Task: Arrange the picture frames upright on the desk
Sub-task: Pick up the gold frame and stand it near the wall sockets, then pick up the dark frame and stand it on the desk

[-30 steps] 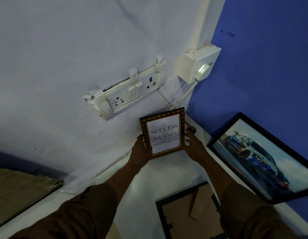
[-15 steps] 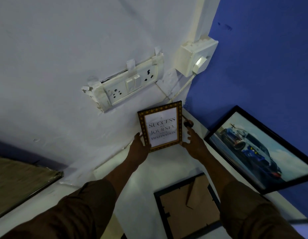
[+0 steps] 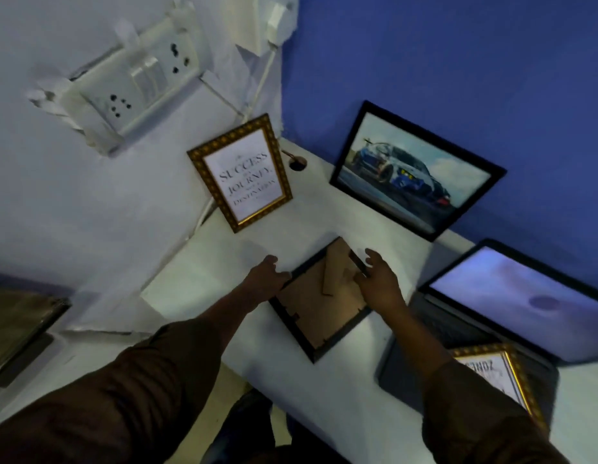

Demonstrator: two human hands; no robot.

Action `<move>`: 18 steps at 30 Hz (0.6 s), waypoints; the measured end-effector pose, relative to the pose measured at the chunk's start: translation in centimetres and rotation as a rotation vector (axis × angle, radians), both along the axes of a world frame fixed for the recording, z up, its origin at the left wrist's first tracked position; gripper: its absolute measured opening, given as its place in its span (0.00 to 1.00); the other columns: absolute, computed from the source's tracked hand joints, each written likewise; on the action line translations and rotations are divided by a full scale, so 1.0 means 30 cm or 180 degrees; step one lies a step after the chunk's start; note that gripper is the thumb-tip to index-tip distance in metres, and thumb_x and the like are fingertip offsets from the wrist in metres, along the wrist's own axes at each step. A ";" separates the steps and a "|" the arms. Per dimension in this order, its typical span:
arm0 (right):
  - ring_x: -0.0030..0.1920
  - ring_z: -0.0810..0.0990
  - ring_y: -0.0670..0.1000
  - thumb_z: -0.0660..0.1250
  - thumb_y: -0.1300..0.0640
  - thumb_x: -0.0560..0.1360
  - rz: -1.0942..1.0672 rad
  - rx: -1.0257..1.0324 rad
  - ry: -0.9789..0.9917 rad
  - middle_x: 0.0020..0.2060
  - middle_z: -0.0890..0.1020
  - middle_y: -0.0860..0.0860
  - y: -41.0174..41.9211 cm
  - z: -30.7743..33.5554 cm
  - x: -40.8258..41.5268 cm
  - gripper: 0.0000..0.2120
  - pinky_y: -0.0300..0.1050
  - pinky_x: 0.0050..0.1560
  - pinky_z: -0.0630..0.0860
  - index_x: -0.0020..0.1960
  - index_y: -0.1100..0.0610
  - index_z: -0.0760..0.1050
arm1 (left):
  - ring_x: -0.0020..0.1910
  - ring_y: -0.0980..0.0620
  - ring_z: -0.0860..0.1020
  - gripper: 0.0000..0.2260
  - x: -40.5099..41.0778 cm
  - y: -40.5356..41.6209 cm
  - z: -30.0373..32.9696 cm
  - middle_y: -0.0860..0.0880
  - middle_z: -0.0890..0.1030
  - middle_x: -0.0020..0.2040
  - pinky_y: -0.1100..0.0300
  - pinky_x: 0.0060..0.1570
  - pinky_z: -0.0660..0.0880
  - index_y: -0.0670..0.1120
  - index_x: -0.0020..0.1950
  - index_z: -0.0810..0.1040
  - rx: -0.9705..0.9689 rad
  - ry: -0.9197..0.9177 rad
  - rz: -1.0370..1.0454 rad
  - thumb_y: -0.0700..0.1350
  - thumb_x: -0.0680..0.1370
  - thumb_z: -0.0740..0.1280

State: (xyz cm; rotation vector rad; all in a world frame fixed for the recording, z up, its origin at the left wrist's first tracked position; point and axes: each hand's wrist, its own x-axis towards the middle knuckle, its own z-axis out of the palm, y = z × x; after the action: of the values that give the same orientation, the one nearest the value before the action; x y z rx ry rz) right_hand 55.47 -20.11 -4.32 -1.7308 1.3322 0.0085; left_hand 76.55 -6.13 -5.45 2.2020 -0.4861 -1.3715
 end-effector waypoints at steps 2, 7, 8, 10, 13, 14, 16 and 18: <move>0.67 0.74 0.58 0.65 0.56 0.79 -0.0271 -0.0073 0.0150 0.70 0.72 0.60 0.061 -0.010 -0.057 0.29 0.43 0.62 0.72 0.78 0.57 0.61 | 0.66 0.44 0.76 0.26 -0.039 -0.010 -0.010 0.43 0.75 0.70 0.57 0.60 0.73 0.44 0.76 0.68 0.0107 0.0001 -0.0314 0.50 0.79 0.68; 0.56 0.80 0.59 0.68 0.53 0.77 -0.1185 0.0294 0.0449 0.60 0.80 0.58 0.212 -0.061 -0.120 0.23 0.44 0.46 0.73 0.70 0.57 0.67 | 0.54 0.43 0.80 0.23 -0.052 -0.041 -0.067 0.41 0.80 0.56 0.45 0.56 0.80 0.44 0.57 0.77 0.0134 -0.0212 -0.0927 0.56 0.68 0.64; 0.54 0.79 0.58 0.69 0.53 0.77 -0.1404 0.0425 0.0413 0.61 0.80 0.58 0.243 -0.073 -0.119 0.24 0.46 0.49 0.74 0.71 0.56 0.67 | 0.55 0.43 0.80 0.23 -0.053 -0.038 -0.073 0.41 0.79 0.57 0.45 0.57 0.80 0.44 0.58 0.77 0.0135 -0.0252 -0.1042 0.56 0.68 0.64; 0.52 0.78 0.56 0.69 0.54 0.77 -0.1788 0.0508 0.0246 0.62 0.80 0.58 0.284 -0.090 -0.097 0.27 0.46 0.51 0.74 0.73 0.54 0.64 | 0.57 0.42 0.79 0.25 -0.049 -0.035 -0.047 0.41 0.78 0.58 0.45 0.58 0.79 0.43 0.63 0.76 0.0109 -0.0371 -0.1188 0.55 0.71 0.63; 0.58 0.79 0.60 0.68 0.52 0.78 -0.2151 0.0537 0.0091 0.64 0.77 0.60 0.304 -0.089 -0.055 0.33 0.46 0.51 0.74 0.78 0.53 0.57 | 0.60 0.42 0.78 0.23 -0.010 -0.040 -0.052 0.41 0.77 0.62 0.46 0.61 0.77 0.43 0.69 0.73 0.0131 -0.0444 -0.1330 0.54 0.78 0.63; 0.59 0.80 0.61 0.69 0.51 0.78 -0.2204 0.0544 0.0059 0.64 0.77 0.60 0.306 -0.094 -0.053 0.35 0.48 0.53 0.76 0.78 0.52 0.55 | 0.60 0.43 0.78 0.22 0.003 -0.039 -0.056 0.41 0.78 0.63 0.48 0.62 0.77 0.43 0.69 0.73 0.0119 -0.0445 -0.1375 0.53 0.80 0.63; 0.55 0.81 0.59 0.69 0.48 0.77 -0.2251 0.0520 -0.0024 0.60 0.80 0.58 0.313 -0.098 -0.059 0.35 0.52 0.56 0.78 0.78 0.47 0.54 | 0.61 0.44 0.78 0.20 0.024 -0.027 -0.059 0.42 0.79 0.64 0.53 0.62 0.76 0.43 0.69 0.75 0.0006 -0.0412 -0.1395 0.52 0.82 0.63; 0.49 0.83 0.55 0.67 0.48 0.78 -0.2159 0.0428 -0.0118 0.49 0.82 0.52 0.319 -0.100 -0.070 0.32 0.54 0.55 0.80 0.77 0.42 0.56 | 0.61 0.45 0.79 0.17 0.042 -0.008 -0.054 0.43 0.80 0.63 0.54 0.61 0.76 0.43 0.67 0.78 -0.0111 -0.0372 -0.1313 0.51 0.83 0.62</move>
State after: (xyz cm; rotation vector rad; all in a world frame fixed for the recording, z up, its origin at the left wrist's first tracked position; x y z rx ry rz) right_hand 53.38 -10.55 -7.31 -1.0960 1.7836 -0.3082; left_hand 77.82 -6.37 -7.07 2.2430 -1.0461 -1.4207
